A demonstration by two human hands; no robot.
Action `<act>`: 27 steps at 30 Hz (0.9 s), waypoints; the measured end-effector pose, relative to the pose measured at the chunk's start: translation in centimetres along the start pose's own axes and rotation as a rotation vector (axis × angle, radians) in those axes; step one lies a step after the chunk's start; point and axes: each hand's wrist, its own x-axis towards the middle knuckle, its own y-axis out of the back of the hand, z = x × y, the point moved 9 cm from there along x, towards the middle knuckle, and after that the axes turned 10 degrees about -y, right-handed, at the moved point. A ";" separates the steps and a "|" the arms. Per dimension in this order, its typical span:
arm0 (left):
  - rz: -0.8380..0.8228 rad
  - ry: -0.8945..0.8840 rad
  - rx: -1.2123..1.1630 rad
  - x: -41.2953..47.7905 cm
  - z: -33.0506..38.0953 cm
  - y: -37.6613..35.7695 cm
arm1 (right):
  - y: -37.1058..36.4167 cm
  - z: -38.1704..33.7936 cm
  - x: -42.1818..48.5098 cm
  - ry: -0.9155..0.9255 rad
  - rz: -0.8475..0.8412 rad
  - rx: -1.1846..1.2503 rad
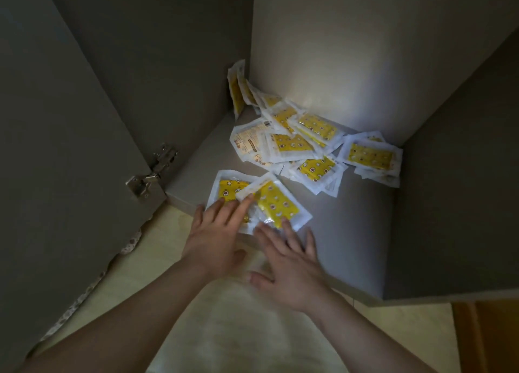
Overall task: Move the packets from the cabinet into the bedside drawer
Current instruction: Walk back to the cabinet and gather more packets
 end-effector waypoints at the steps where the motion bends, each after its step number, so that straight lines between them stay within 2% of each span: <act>1: -0.004 -0.015 0.015 0.0 0.3 -0.2 | 0.7 -0.5 -0.4 0.057 0.060 0.050; 3: -0.018 -0.050 0.041 0.3 0.7 -0.3 | 4.5 0.6 -0.7 0.109 0.403 0.191; 5: -0.014 -0.076 0.065 0.7 1.2 -0.2 | 8.2 4.4 -0.4 -0.039 0.676 0.299; 6: -0.004 -0.079 0.063 0.8 1.3 -0.2 | 9.0 6.3 0.7 -0.159 0.666 0.274; 7: -0.002 -0.074 0.059 0.8 1.4 -0.3 | 9.1 8.0 2.2 -0.268 0.583 0.220; 10: -0.013 -0.053 0.062 1.0 1.4 -0.6 | 7.4 11.4 5.6 -0.439 0.167 0.189; 12: -0.005 -0.037 0.091 1.2 1.0 -0.4 | 6.1 11.4 6.1 -0.440 0.055 0.150; 17: 0.035 -0.056 0.169 0.8 0.5 -0.1 | 2.7 8.3 3.5 -0.362 -0.011 0.078; 21: 0.206 -0.079 0.241 0.6 -0.1 0.1 | 1.9 6.5 0.5 -0.343 0.032 0.042; 23: 0.291 -0.068 0.237 0.3 -0.2 1.0 | 2.2 5.7 -0.5 -0.318 0.107 0.013; 25: 0.360 -0.060 0.216 -0.3 -0.2 1.5 | 3.7 4.4 -1.8 -0.249 0.351 -0.015; 27: 0.402 -0.078 0.213 -0.9 0.1 1.7 | 5.2 4.6 -3.0 -0.259 0.552 0.018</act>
